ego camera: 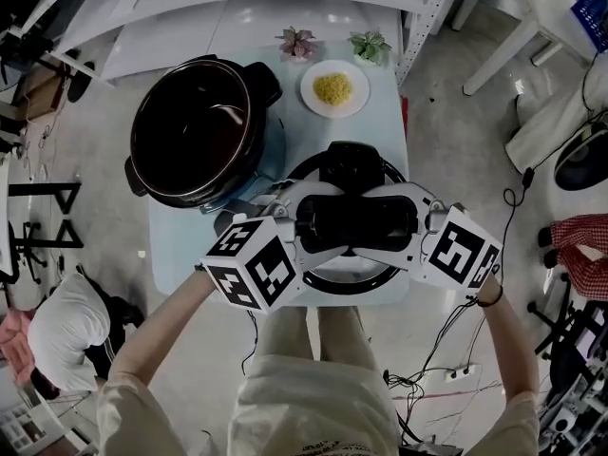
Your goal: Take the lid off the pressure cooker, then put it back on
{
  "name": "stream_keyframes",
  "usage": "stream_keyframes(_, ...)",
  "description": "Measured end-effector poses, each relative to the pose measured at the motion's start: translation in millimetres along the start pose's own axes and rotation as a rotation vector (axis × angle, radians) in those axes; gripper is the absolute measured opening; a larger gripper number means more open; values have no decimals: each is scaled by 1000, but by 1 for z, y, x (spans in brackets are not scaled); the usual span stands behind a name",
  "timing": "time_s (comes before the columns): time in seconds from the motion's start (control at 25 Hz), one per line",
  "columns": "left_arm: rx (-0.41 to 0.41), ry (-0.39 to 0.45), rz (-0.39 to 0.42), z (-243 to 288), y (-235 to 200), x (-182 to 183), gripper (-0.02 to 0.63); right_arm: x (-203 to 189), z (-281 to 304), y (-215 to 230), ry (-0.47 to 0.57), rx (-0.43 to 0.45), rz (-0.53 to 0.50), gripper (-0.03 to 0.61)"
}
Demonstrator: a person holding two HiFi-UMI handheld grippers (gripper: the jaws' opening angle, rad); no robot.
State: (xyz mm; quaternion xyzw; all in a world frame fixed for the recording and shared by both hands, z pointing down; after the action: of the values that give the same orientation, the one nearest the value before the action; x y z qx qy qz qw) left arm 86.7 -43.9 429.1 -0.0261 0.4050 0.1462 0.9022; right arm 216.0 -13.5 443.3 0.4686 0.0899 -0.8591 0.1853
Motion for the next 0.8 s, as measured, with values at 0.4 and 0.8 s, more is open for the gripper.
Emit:
stream_keyframes(0.4,-8,-54,-16,33,0,-36,281,-34,31,4,-80,-11,-5,276)
stream_keyframes(0.8,-17,-87,-17,48,2,-57,281,-50,49,2,-138,-23,-5,276)
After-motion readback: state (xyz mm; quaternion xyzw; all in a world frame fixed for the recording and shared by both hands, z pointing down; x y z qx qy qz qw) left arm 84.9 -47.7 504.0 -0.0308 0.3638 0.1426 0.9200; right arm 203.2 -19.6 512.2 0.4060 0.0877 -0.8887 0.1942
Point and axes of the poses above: the fingertips, and each gripper's own axes: z forward along the fingers, y to its right, x out of its top, the point moved 9 cm from there along -z, backward along the fingers, and after that the axes turned 4 degrees about -x, right-handed, at the moved point
